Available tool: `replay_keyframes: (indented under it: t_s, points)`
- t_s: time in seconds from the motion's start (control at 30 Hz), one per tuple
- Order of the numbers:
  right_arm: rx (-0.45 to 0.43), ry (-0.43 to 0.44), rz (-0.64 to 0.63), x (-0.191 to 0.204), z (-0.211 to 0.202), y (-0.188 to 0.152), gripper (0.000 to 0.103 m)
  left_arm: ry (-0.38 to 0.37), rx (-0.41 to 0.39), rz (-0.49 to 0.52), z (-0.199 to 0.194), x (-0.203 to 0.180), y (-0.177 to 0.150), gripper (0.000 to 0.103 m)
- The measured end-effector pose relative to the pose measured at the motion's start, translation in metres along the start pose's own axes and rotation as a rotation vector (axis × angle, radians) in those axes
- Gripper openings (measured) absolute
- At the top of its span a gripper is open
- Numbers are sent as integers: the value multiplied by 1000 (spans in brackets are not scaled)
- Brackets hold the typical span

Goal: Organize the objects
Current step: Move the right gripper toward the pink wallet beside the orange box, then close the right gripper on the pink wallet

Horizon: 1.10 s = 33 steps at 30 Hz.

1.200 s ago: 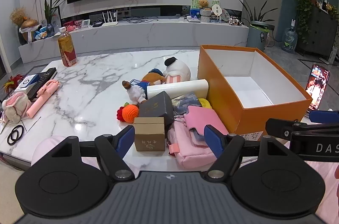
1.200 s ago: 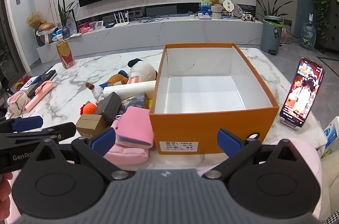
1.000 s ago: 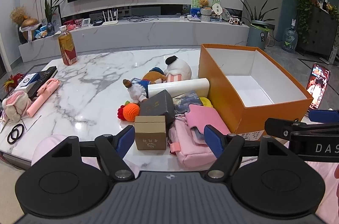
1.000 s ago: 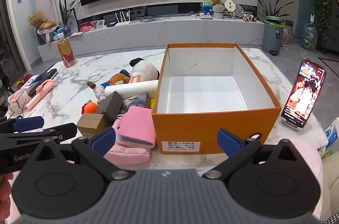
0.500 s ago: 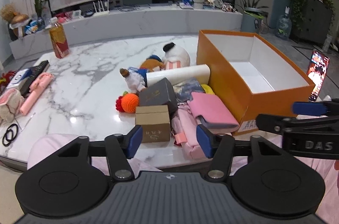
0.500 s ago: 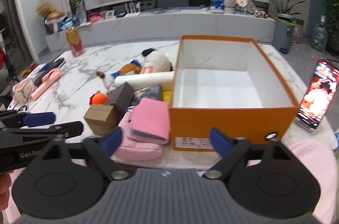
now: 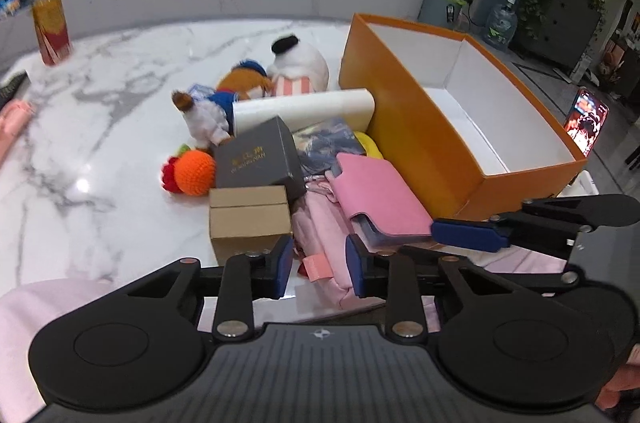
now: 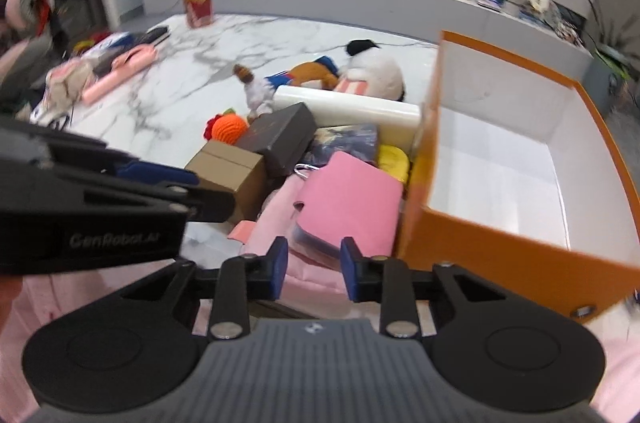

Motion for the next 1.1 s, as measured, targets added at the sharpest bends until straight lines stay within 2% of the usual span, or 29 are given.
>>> replay_keyframes:
  t_s: [0.13, 0.2, 0.23, 0.37, 0.5, 0.6, 0.77, 0.83, 0.97, 1.1]
  points:
    - [19, -22, -82, 9, 19, 6, 32, -38, 41, -43, 12, 9, 1, 33]
    - [30, -43, -134, 14, 29, 7, 38, -49, 52, -58, 14, 14, 2, 33]
    - [31, -53, -161, 15, 33, 8, 44, -51, 56, -64, 15, 15, 3, 33]
    - [36, -82, -224, 22, 48, 10, 52, -63, 80, -79, 21, 18, 4, 35]
    - [37, -134, -240, 21, 61, 16, 53, -50, 107, -111, 26, 26, -1, 35]
    - [38, -178, -254, 18, 67, 15, 49, -53, 113, -133, 27, 33, -4, 35]
    - [5, -205, -272, 21, 60, 14, 29, -67, 108, -163, 24, 35, -6, 35]
    - [-8, -202, -252, 21, 52, 15, 24, -70, 105, -167, 22, 34, -6, 35]
    - [-27, -159, -138, 12, 31, 17, 17, -63, 90, -162, 16, 28, -5, 44]
    - [-14, -95, 16, -3, 10, 8, 15, -63, 108, -158, 21, 19, -9, 53]
Point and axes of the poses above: each gripper's, at about its wrist camera, not at the fingertips, and z roughly the way its jaws point, x to its left, y to its top, the point moved 9 cm from there along z, roughly the way its jaws point, and after that the axes turned 10 degrees about z, right-handed, at the moved point
